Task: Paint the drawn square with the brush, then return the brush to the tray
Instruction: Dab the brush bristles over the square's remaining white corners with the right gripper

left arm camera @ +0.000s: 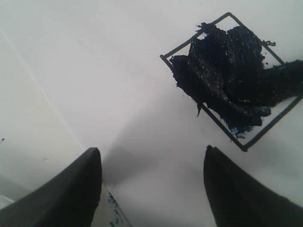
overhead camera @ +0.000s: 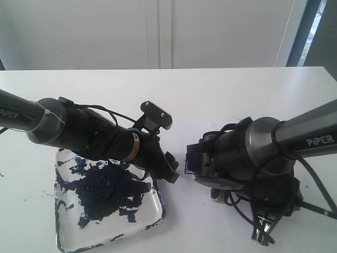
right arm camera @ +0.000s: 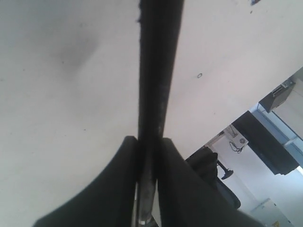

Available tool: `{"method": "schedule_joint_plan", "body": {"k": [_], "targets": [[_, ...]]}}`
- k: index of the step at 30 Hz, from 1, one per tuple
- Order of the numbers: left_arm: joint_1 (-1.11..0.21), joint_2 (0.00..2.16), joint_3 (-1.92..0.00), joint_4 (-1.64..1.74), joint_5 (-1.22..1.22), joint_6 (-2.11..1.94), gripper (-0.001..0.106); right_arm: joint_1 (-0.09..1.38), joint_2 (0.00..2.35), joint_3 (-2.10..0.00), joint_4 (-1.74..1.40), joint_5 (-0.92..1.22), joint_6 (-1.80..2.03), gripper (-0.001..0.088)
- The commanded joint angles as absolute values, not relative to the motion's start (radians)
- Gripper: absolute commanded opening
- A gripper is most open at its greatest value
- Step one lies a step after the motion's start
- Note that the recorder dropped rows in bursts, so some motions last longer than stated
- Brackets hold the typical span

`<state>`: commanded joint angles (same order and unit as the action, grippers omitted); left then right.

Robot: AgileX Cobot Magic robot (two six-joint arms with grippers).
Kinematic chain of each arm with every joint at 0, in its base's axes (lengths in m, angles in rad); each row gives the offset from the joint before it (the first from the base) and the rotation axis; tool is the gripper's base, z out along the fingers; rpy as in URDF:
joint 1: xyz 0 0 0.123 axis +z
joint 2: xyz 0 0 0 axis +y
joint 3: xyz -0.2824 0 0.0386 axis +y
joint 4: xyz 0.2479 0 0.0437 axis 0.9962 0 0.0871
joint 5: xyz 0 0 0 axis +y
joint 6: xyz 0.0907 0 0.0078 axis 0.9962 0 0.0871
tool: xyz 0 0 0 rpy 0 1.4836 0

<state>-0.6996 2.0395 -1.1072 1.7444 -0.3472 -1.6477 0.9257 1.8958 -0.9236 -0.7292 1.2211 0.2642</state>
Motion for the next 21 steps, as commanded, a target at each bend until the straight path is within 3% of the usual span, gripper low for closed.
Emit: {"method": "schedule_joint_plan", "body": {"k": [21], "targets": [[-0.700, 2.040, -1.107, 1.744, -0.350, -1.648, 0.066, 0.860, 1.898, -0.924, -0.883, 1.221, 0.371, 0.0000]]}}
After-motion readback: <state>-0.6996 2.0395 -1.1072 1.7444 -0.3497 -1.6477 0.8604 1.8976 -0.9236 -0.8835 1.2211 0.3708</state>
